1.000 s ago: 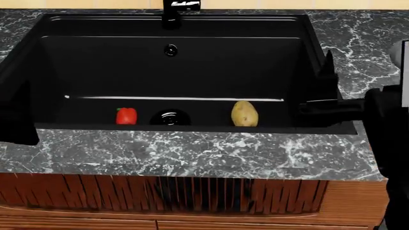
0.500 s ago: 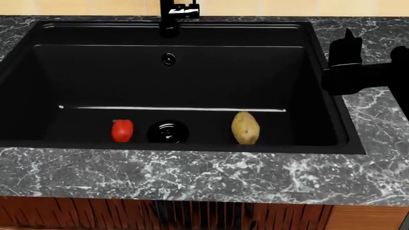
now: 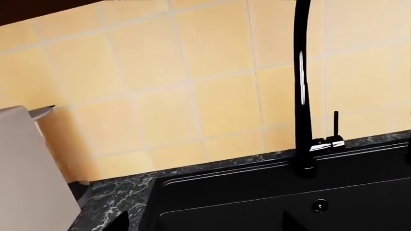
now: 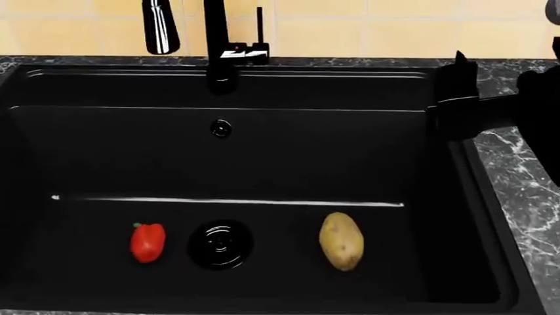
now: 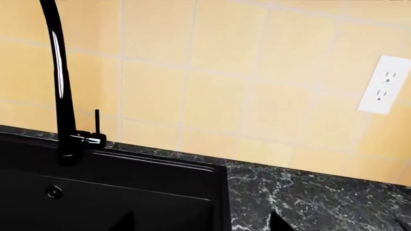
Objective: Pick the vegetables from the sink and place them on the cutting board.
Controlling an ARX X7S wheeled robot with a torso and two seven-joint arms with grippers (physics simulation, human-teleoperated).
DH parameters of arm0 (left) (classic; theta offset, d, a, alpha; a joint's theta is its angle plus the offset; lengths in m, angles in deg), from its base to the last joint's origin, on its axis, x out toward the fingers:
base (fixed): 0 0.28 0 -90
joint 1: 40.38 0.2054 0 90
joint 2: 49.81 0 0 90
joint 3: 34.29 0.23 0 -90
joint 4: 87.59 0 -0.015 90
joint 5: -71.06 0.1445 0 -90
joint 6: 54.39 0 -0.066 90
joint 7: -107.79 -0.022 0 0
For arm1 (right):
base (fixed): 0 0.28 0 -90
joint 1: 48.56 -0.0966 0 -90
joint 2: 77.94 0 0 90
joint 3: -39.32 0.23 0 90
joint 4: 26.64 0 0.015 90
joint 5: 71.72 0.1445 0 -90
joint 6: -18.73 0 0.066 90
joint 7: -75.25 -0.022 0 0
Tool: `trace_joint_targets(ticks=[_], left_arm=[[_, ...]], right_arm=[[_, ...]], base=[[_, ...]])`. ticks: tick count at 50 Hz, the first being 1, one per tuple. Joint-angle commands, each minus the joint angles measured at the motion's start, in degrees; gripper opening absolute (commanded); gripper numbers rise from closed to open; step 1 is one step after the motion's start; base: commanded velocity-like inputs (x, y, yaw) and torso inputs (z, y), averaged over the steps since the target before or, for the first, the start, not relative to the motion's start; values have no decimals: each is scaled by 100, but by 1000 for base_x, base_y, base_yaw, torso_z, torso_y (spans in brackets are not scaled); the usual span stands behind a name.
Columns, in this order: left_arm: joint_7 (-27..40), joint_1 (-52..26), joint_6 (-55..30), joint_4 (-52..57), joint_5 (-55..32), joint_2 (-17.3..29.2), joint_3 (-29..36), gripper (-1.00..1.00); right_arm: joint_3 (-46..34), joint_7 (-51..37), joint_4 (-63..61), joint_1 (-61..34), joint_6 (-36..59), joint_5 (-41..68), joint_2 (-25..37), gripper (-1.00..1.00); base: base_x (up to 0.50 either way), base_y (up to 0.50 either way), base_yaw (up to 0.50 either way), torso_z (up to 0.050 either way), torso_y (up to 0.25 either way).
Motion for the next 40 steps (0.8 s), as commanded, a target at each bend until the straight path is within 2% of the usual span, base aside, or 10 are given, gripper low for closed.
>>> trace_joint_targets(ticks=[1, 24, 27, 28, 31, 34, 40], left_arm=[[4, 6, -44, -53, 77, -49, -77, 100], [16, 159, -59, 59, 12, -39, -3, 100], [14, 218, -168, 123, -52, -60, -31, 100], [-24, 238, -233, 176, -91, -1, -26, 100], [-12, 128, -368, 126, -153, -77, -105, 100], [69, 186, -316, 69, -129, -253, -25, 100], [41, 307, -290, 28, -158, -221, -24, 100]], right_arm=[[44, 52, -20, 24, 51, -19, -77, 100], [298, -57, -346, 334, 217, 142, -15, 100], [4, 34, -383, 143, 489, 223, 108, 100], [-34, 100, -336, -43, 897, 385, 84, 100], [-360, -56, -202, -184, 1271, 606, 85, 100], [-623, -387, -110, -145, 1273, 1276, 70, 100], [-1071, -1201, 115, -148, 1262, 2355, -73, 100]], base=[[500, 82, 0, 0, 0], [498, 117, 0, 0, 1], [112, 21, 0, 0, 4], [0, 0, 0, 0, 0], [0, 0, 0, 0, 0], [0, 0, 0, 0, 0], [0, 0, 0, 0, 0]])
